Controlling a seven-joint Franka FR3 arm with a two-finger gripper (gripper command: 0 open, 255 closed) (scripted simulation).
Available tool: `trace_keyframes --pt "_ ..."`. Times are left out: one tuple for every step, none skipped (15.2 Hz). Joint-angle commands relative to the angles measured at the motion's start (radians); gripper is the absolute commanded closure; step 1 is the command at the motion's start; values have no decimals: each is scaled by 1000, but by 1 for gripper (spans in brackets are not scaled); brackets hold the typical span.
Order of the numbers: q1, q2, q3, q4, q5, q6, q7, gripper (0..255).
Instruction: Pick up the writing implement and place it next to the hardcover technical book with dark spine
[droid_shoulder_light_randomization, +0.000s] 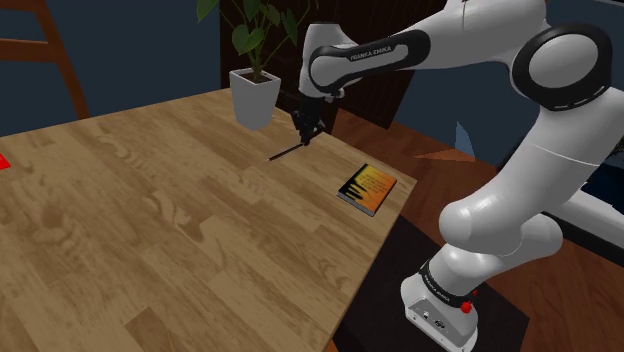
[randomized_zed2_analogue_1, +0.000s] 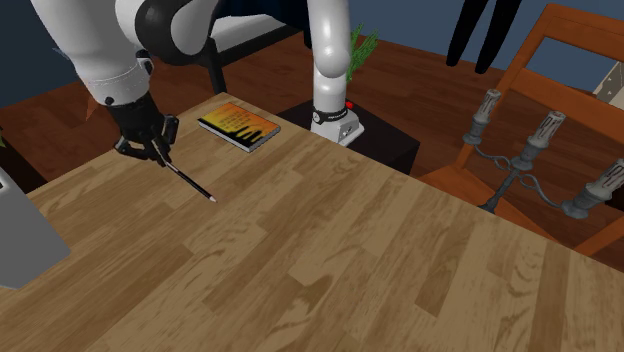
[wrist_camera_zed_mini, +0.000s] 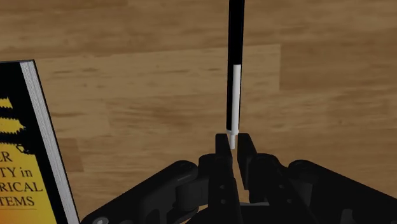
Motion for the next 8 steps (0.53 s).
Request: trace_keyframes --pt "5 15 -3 -15 -15 24 11 255" --pt "7 23 -5 -22 -23 36 17 255" --pt "9 31 -7 -28 -31 47 23 255" --pt "12 40 -9 -34 -39 59 29 255" --pt "15 48 -12 -40 -48 70 35 255" --pt "18 57 -15 -46 -57 81 41 255" --pt "21 66 -18 -52 -66 92 48 255" --pt "24 75 -21 -57 -75 103 54 255"
